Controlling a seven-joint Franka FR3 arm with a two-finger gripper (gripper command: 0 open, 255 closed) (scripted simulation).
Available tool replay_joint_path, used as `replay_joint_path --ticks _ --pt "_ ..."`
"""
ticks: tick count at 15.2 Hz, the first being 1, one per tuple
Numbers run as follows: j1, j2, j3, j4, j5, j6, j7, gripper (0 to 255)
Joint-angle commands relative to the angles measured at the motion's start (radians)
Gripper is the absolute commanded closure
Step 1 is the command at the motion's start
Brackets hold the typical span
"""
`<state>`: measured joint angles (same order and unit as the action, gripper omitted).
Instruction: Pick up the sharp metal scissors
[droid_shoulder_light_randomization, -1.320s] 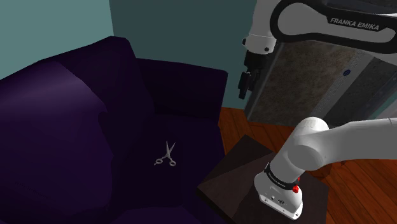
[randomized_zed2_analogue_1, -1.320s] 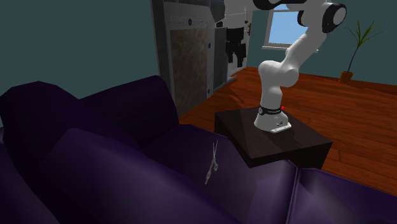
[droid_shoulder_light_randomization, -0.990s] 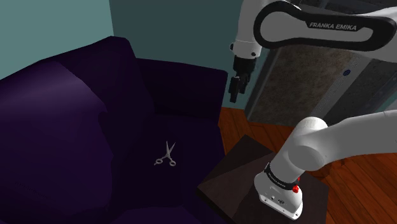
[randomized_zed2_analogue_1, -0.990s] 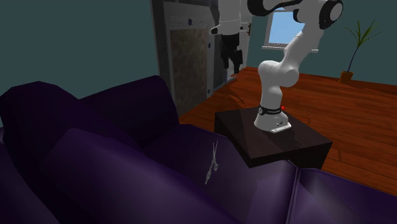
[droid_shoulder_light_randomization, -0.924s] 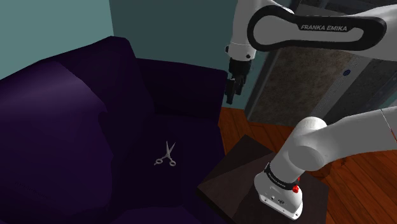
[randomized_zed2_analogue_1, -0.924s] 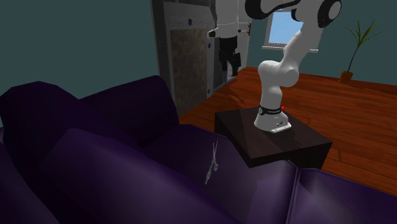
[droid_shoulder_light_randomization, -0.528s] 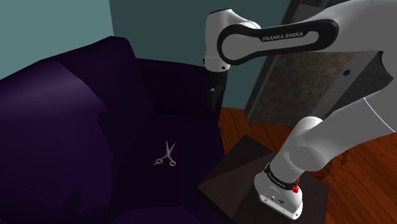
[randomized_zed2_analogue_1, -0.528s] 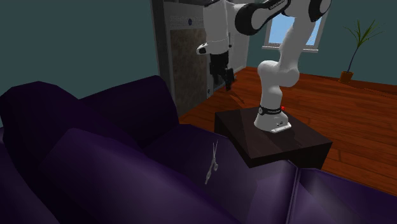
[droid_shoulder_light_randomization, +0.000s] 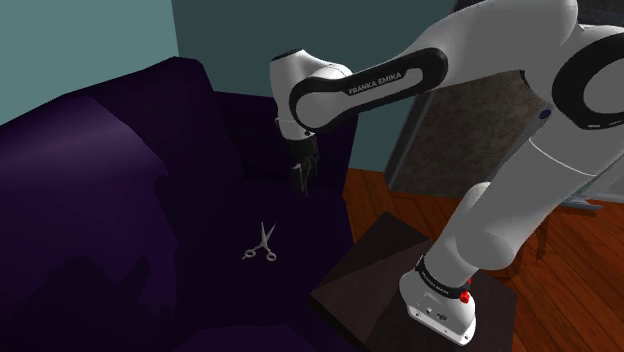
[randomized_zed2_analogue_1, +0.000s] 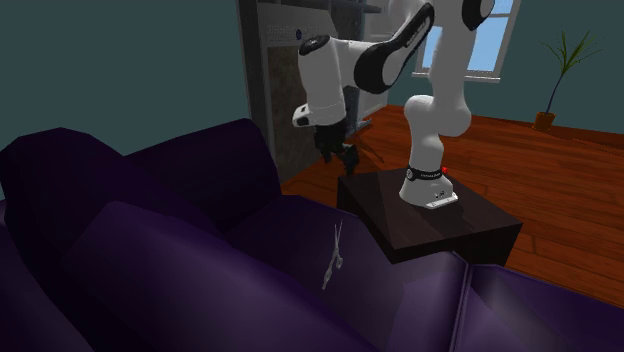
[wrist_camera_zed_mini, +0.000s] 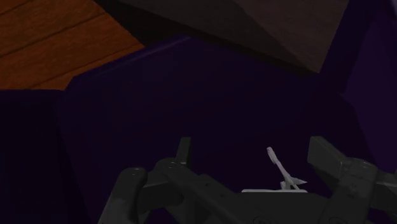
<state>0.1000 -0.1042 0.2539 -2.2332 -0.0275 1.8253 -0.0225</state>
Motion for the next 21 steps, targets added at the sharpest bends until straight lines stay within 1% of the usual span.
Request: replay_joint_path --ticks 1,8,16,21 --pt "0.012 0.09 0.018 0.041 -0.024 0.023 0.006 0" --pt "0.075 0.385 0.056 0.216 -0.122 0.047 0.027 0" --pt "0.183 0.714 0.063 0.466 -0.23 0.016 0.026 0" --pt "0.19 0.757 0.055 0.472 -0.242 0.05 0.033 0"
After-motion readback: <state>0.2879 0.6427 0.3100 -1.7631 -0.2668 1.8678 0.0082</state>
